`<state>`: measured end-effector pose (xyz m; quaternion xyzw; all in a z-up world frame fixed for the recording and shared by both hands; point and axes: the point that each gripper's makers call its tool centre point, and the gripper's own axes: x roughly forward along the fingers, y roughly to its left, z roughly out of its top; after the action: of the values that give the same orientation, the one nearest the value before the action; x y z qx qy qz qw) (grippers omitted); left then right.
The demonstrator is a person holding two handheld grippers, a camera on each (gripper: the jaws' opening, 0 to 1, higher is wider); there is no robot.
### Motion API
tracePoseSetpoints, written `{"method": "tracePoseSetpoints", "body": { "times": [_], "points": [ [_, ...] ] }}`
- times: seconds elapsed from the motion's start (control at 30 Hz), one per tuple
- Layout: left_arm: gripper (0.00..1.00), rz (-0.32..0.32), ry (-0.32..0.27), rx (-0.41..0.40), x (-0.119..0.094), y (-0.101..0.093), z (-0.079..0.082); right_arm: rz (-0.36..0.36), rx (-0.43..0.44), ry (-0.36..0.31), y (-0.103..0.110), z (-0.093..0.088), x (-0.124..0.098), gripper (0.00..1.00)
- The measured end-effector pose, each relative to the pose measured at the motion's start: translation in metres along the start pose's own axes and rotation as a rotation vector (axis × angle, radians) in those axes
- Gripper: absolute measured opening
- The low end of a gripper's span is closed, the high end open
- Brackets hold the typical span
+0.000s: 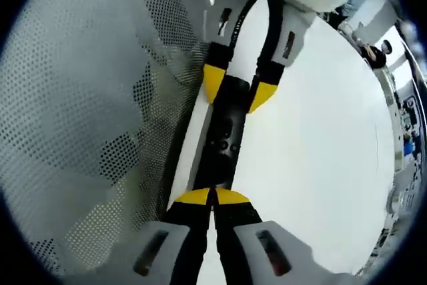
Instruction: Press the specified remote control buttons in sequence, fully releasing each button before pressing the next.
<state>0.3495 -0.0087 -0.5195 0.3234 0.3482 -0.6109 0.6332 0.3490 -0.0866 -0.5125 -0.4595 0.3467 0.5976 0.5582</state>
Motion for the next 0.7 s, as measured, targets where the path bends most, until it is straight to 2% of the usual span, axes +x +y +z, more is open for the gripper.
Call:
{"method": "tracePoseSetpoints", "body": {
  "times": [0.23,0.37,0.57,0.7],
  "points": [
    [0.24,0.0,-0.001,-0.001,0.0,0.0,0.0,-0.003,0.307,-0.078,-0.003,0.0,-0.001,0.0],
    [0.24,-0.001,-0.001,-0.001,-0.001,-0.001,0.0,0.001,0.398,-0.105,-0.003,-0.001,-0.001,0.0],
    [0.24,-0.001,-0.001,-0.001,-0.001,-0.001,0.0,-0.028,0.351,-0.132,-0.003,0.006,-0.002,0.0],
    [0.24,-0.001,0.0,-0.001,-0.002,-0.002,-0.001,-0.023,0.315,-0.125,-0.005,0.011,0.0,0.0]
  ]
}}
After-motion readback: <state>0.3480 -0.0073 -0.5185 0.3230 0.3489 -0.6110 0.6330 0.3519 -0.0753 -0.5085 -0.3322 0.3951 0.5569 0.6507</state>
